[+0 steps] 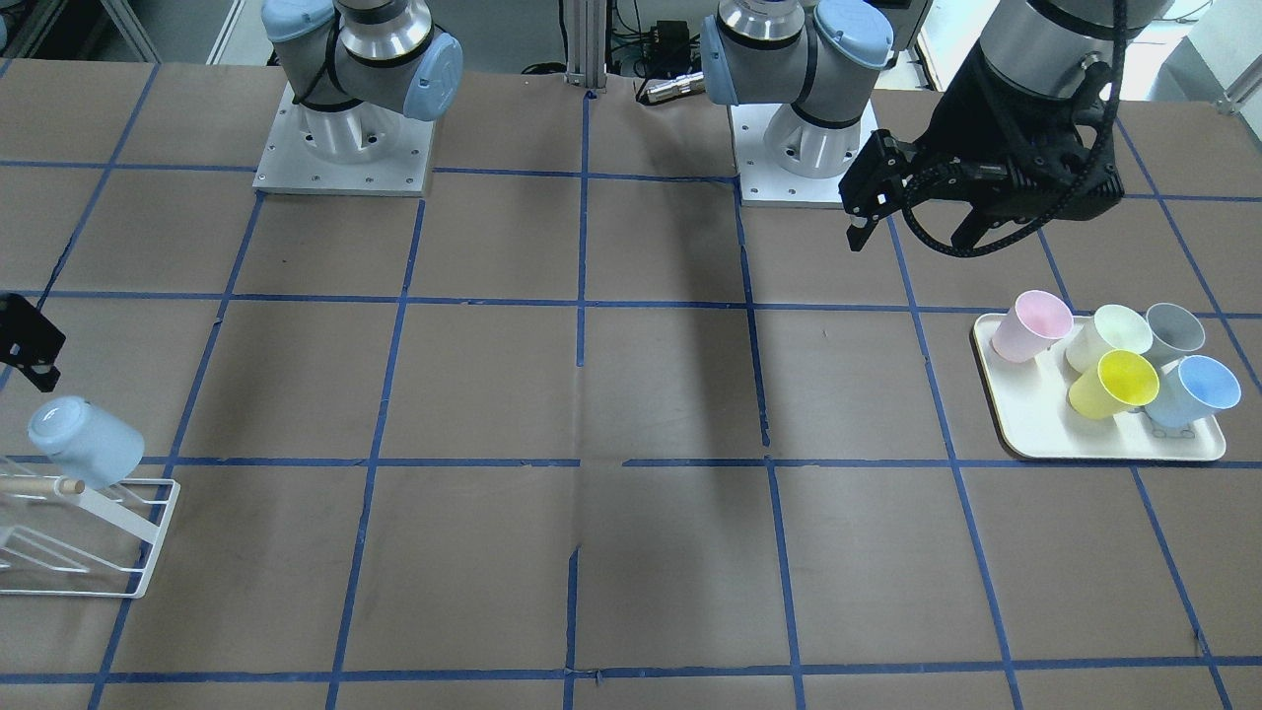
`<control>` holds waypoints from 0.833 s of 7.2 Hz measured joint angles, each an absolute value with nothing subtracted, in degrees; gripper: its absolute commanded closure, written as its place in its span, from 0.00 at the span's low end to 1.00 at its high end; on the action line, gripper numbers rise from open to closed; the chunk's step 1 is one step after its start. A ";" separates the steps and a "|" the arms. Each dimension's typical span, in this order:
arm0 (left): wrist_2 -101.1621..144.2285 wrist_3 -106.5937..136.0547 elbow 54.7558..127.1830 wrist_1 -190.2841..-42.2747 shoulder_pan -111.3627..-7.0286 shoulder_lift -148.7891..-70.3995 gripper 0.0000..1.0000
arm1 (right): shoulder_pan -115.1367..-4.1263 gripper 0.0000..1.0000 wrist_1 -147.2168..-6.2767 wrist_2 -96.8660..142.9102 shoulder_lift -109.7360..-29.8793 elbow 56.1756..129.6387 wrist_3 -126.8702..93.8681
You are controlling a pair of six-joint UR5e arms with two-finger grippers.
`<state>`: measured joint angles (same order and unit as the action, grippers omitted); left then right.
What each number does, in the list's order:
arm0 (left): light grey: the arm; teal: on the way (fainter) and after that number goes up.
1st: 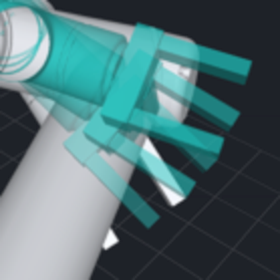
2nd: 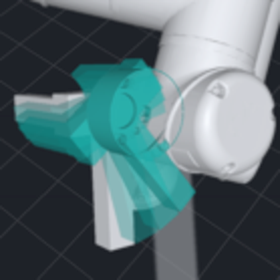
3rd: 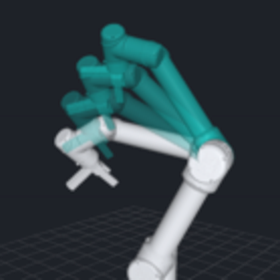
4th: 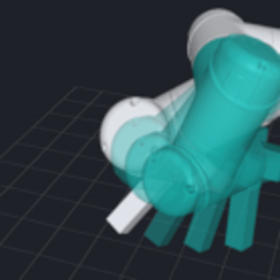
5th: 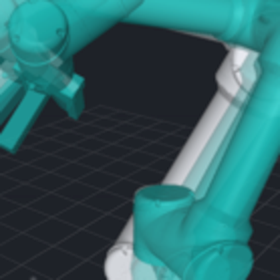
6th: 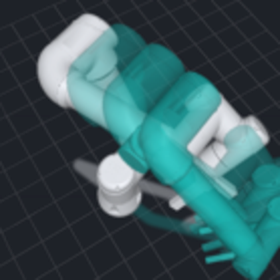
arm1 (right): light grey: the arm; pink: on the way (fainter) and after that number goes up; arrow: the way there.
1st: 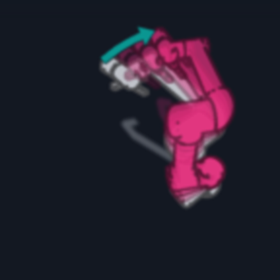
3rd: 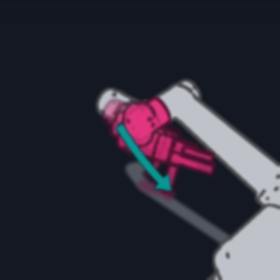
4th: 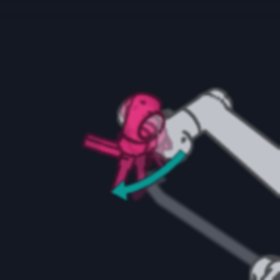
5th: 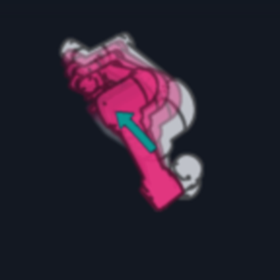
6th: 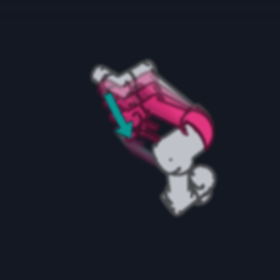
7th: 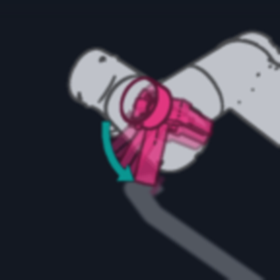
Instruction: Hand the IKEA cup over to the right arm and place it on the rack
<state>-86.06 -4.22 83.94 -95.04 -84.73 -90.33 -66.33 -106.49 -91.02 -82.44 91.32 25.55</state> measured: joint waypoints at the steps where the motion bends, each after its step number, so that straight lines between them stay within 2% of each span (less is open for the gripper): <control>1: -86.10 -4.22 83.89 -95.18 -84.70 -90.34 0.00 | -66.35 0.00 -101.59 -91.09 -84.78 89.77 25.44; 4: -86.10 -4.22 83.85 -95.27 -84.57 -90.35 0.00 | -66.36 0.00 -91.74 -91.67 -91.39 88.61 24.77; 6: -86.13 -4.22 83.85 -95.27 -84.55 -90.35 0.00 | -67.88 0.00 -89.13 -91.23 -92.40 88.31 23.59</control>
